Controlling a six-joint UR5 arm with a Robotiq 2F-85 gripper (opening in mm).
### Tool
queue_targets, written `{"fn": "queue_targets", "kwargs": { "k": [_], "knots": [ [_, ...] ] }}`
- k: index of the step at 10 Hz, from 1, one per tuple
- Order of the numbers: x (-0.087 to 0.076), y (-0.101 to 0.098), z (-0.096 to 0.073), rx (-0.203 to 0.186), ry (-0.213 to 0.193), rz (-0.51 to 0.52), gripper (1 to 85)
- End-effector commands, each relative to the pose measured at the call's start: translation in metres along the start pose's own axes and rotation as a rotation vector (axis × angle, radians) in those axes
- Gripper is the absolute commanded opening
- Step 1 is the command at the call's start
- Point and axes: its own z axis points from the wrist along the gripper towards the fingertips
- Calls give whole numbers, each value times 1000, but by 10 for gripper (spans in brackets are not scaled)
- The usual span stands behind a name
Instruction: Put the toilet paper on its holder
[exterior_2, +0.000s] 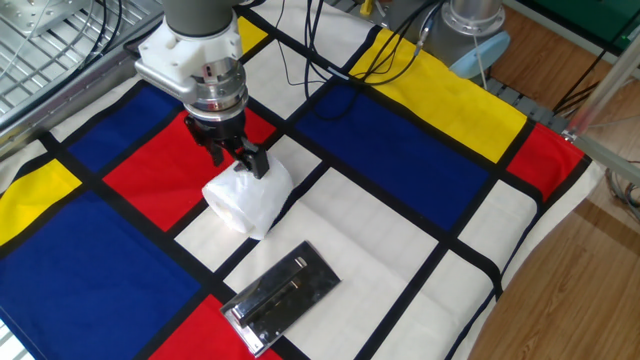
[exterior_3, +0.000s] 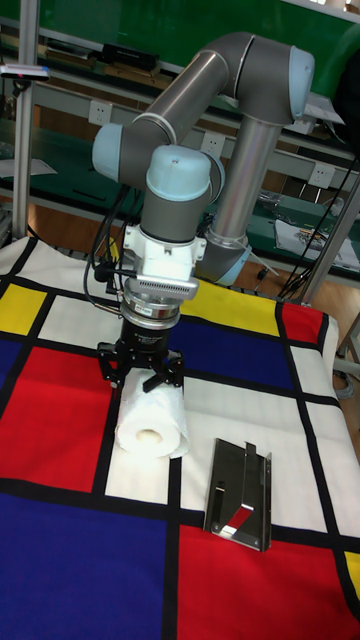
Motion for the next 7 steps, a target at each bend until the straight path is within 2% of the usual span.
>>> {"fn": "queue_targets", "kwargs": {
  "k": [1, 4, 7],
  "knots": [
    [-5, 3, -1, -17, -20, -12, 757],
    [-7, 3, -1, -16, -27, -24, 757],
    [-7, -1, -1, 1, -25, -42, 757]
  ]
}}
